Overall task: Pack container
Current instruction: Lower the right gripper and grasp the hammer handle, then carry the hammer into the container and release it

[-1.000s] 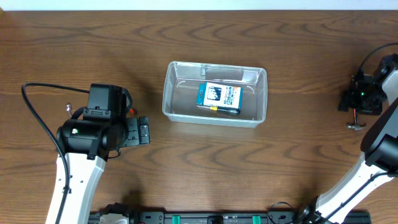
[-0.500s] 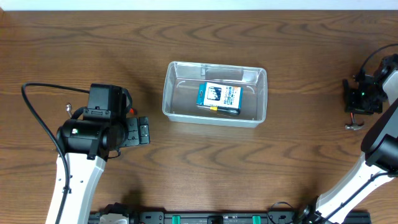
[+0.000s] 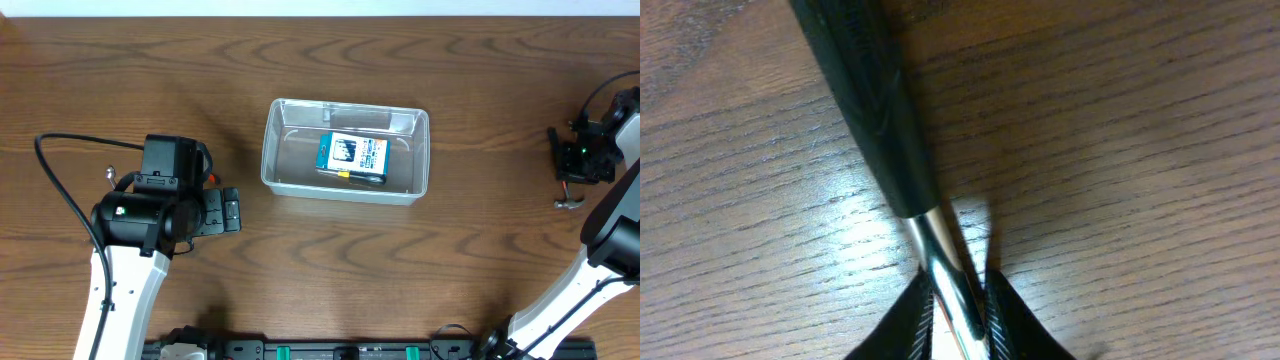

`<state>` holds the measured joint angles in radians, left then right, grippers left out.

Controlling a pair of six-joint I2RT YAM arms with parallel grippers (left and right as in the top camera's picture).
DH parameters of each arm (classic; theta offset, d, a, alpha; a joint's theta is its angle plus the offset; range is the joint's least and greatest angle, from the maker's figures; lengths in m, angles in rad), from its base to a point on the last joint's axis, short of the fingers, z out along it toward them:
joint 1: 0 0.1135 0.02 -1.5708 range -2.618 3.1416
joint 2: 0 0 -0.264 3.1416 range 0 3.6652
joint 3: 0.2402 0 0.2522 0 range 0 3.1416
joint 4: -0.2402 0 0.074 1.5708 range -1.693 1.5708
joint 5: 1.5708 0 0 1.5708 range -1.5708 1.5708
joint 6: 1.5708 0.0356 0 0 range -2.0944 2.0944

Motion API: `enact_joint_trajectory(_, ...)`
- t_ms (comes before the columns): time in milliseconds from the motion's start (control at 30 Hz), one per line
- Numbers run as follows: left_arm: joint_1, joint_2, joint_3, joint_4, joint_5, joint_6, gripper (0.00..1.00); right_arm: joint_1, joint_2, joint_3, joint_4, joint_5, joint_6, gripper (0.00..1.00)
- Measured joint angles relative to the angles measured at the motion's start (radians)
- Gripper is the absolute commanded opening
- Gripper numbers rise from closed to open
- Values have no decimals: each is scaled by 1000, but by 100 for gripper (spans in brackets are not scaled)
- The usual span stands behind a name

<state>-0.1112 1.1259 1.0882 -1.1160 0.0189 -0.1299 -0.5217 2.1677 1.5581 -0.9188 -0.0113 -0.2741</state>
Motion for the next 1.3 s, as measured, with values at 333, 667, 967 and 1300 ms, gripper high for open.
enact_joint_trajectory(333,0,0,0,0,0,0,98,0,0,0,-1,-2,4,10)
enact_joint_trajectory(667,0,0,0,0,0,0,98,0,-2,-1,-1,-3,5,2)
enact_joint_trajectory(967,0,0,0,0,0,0,98,2,-2,9,-27,-20,13,1)
enact_joint_trajectory(1300,0,0,0,0,0,0,98,171,-93,261,-187,-69,-8,1)
